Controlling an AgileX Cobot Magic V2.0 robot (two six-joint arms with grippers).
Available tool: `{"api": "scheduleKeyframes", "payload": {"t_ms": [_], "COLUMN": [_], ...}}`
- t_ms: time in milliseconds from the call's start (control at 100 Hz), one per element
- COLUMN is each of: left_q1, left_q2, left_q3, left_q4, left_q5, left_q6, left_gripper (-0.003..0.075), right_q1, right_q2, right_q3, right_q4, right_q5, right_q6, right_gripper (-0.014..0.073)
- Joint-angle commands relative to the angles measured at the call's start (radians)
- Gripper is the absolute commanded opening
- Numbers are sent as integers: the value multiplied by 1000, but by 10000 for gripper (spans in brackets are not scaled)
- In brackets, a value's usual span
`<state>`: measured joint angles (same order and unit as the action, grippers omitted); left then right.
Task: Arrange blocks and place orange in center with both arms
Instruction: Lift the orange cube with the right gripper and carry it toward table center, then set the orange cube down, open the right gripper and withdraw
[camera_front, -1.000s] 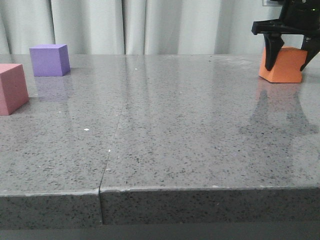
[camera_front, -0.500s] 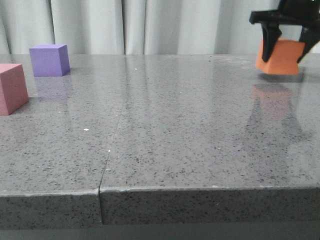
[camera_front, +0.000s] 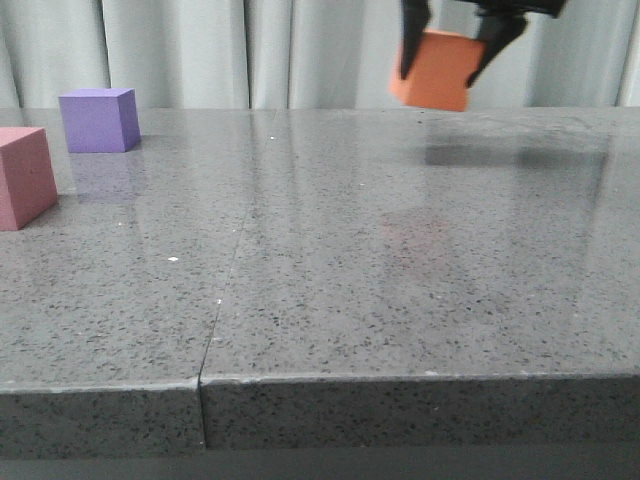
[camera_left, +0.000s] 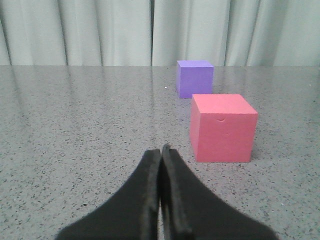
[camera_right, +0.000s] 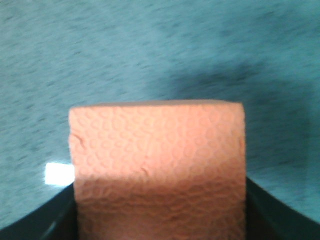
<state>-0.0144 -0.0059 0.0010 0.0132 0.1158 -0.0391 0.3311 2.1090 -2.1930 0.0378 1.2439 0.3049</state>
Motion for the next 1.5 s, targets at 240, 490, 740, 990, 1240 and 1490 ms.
{"api": "scheduleKeyframes", "payload": {"t_ms": [240,490,740,990,1240,1490], "left_q1": [2,2,2,2,2,2], "left_q2": [-29,-29,-29,-29,-29,-29], "left_q3": [40,40,40,40,40,40], "left_q4": [-7,-7,-7,-7,-7,-7], "left_q5": [-77,-77,-77,-77,-77,-77], "left_q6": [-3,-3,-3,-3,-3,-3], "left_gripper": [-20,-20,-20,-20,-20,-20], "right_q1": [131,146,146,146,146,146], "right_q2": [-41,20,55,55,55,45], "right_q3": [-32,-32,-32,-32,-32,-32], "right_q4": [8,24,48,40,38,39], "right_q5": [10,-22,5,11,26,66], "right_q6": [201,202,202,201,189,189], "right_gripper": [337,337,337,367,643,644]}}
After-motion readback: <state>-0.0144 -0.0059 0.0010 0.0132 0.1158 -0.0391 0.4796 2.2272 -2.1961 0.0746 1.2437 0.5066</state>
